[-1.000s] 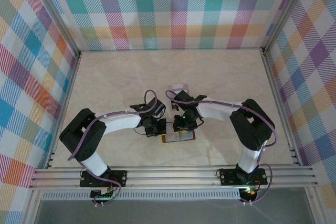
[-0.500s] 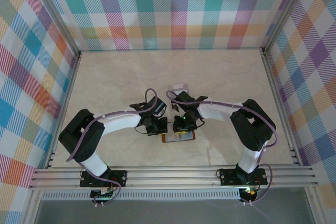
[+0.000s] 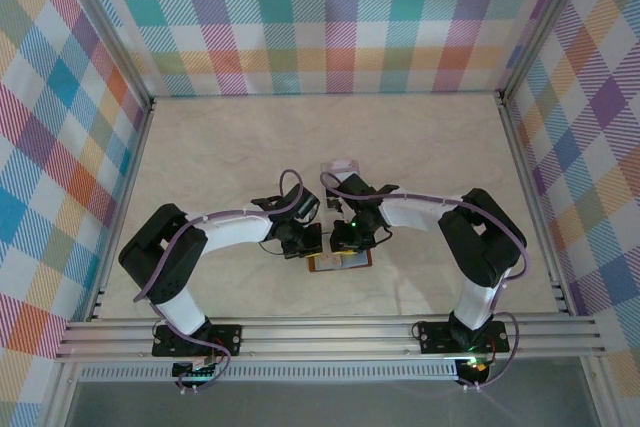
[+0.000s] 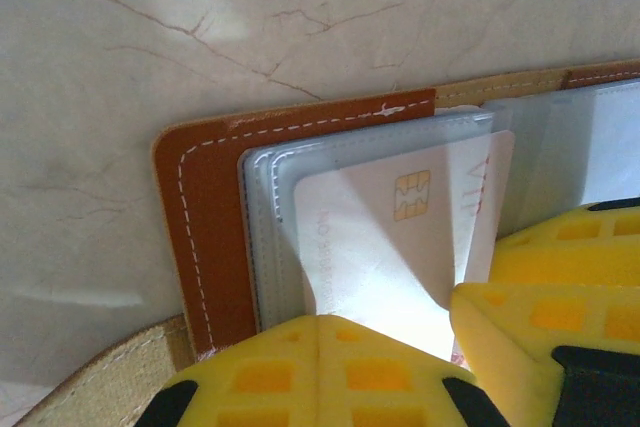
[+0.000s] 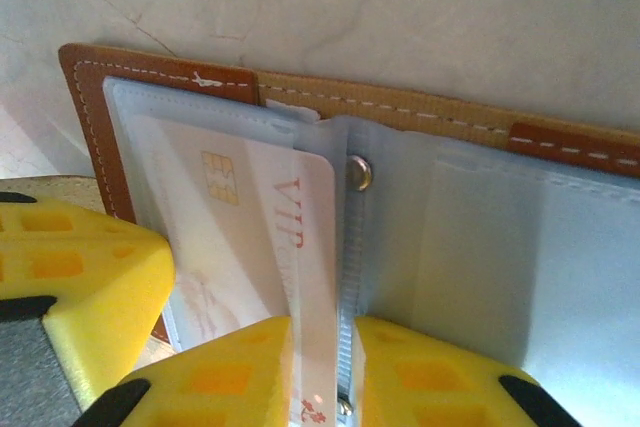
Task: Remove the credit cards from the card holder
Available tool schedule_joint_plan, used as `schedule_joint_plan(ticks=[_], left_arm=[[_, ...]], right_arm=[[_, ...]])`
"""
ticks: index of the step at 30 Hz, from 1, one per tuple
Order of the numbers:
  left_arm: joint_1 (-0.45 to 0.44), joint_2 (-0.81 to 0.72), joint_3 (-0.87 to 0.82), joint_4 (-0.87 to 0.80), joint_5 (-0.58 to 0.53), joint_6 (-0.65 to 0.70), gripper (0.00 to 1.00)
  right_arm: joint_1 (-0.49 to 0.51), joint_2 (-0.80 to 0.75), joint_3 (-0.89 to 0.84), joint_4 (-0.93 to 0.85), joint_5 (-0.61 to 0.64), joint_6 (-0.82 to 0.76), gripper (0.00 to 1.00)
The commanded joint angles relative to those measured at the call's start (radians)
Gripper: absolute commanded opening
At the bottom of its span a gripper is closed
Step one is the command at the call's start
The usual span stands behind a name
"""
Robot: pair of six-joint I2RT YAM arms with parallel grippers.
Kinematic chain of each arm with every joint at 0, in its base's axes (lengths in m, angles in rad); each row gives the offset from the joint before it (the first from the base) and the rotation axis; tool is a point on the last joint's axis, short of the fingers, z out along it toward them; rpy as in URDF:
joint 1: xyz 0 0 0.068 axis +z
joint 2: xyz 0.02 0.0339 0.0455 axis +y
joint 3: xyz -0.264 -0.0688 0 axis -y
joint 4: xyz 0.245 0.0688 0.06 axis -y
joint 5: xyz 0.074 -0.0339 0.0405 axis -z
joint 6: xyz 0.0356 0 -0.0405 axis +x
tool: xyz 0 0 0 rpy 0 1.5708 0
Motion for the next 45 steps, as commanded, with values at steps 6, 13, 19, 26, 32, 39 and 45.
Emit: schedule_joint_plan(ticks=[6,13,19,26,32,39,45], left_arm=[[-0.015,0.038,-0.014,-0.041,-0.035,0.013,0.02],[-0.014,0.035,-0.004,-0.06,-0.047,0.02,0.02],[-0.015,0.034,0.001,-0.087,-0.066,0.029,0.02],[-0.015,0.038,0.008,-0.102,-0.074,0.036,0.02],[-0.015,0.039,0.014,-0.111,-0.077,0.043,0.02],[-0.015,0.047,0.017,-0.109,-0.072,0.045,0.02],[-0.015,0.048,0.017,-0.109,-0.07,0.046,0.02]], right_arm=[[-0.014,-0.044,-0.052,0.081,-0.081,0.026,0.17],[-0.025,-0.055,-0.055,0.032,-0.021,0.018,0.09],[-0.034,-0.072,-0.061,0.008,0.009,0.015,0.06],[-0.045,-0.089,-0.052,-0.049,0.064,0.001,0.06],[-0.046,-0.098,-0.043,-0.069,0.071,0.0,0.06],[-0.046,-0.143,-0.07,0.029,-0.044,0.018,0.1],[-0.051,-0.132,-0.09,0.127,-0.151,0.052,0.15]])
